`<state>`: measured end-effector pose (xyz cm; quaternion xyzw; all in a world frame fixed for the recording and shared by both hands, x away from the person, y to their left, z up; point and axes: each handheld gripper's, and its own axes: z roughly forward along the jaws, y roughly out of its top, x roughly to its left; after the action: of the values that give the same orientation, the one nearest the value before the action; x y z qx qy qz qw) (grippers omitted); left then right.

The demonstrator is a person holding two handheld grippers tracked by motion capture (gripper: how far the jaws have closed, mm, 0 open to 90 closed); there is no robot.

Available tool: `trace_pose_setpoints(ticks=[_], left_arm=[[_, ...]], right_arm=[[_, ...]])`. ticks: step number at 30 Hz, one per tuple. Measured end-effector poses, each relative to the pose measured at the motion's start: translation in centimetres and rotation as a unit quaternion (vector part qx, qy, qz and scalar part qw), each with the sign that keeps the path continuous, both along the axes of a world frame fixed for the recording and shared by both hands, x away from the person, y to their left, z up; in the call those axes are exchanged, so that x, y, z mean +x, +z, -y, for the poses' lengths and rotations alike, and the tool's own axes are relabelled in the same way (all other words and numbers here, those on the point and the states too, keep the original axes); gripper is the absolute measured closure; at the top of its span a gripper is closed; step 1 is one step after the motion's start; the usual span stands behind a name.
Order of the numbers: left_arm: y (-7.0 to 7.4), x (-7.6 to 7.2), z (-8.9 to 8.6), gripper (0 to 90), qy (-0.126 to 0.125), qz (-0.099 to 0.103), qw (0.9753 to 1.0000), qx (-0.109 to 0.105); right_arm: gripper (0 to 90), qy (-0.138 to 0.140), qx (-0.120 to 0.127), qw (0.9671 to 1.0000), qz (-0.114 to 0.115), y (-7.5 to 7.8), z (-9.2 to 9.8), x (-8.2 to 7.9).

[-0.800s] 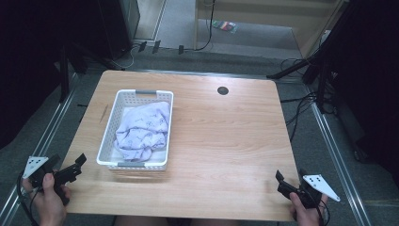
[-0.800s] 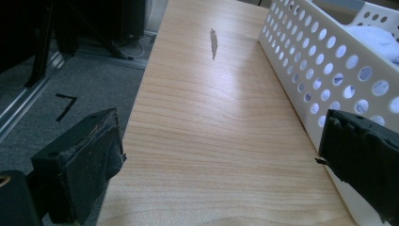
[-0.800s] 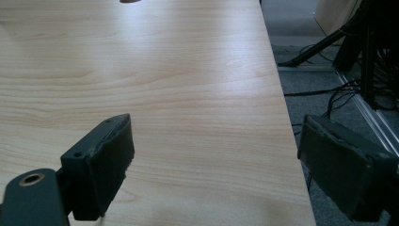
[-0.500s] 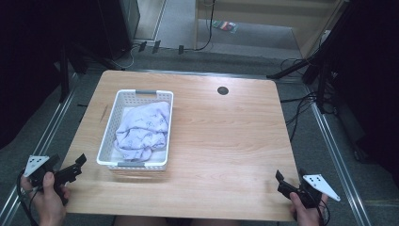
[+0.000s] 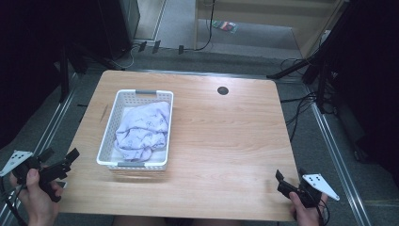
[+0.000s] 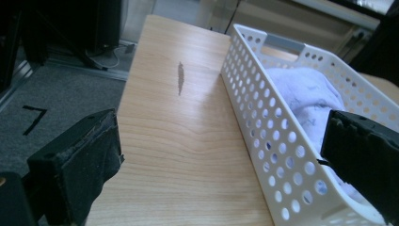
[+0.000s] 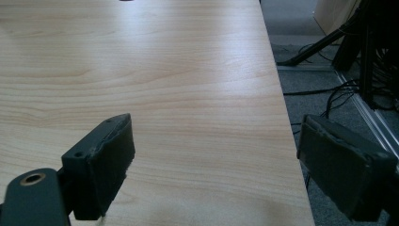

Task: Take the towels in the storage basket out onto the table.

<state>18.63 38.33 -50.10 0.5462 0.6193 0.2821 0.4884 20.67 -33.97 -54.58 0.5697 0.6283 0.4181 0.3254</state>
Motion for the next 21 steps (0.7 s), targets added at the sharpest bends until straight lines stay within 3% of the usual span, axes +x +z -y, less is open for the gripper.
trace_pose_setpoints(ticks=[4, 7, 14, 21], left_arm=[[0.8, 0.8, 1.1, 0.0, -0.022, -0.012, 0.9997, 0.004], [1.2, 1.1, 1.5, 0.0, -0.024, -0.012, 0.9996, 0.006], [3.4, 2.5, 3.1, 0.0, -0.056, -0.025, 0.9979, 0.021], [5.2, 4.4, 5.0, 0.0, -0.082, -0.059, 0.9938, 0.048]], right_arm=[[11.9, -0.002, 0.001, 1.0000, -0.001, 0.0, 0.0, 0.0], [12.0, 0.000, -0.003, 1.0000, -0.001, 0.0, 0.0, 0.1], [12.4, -0.009, -0.004, 0.9999, -0.008, 0.0, 0.0, 0.2], [12.4, -0.009, -0.004, 0.9999, -0.009, 0.0, 0.0, 0.2]])
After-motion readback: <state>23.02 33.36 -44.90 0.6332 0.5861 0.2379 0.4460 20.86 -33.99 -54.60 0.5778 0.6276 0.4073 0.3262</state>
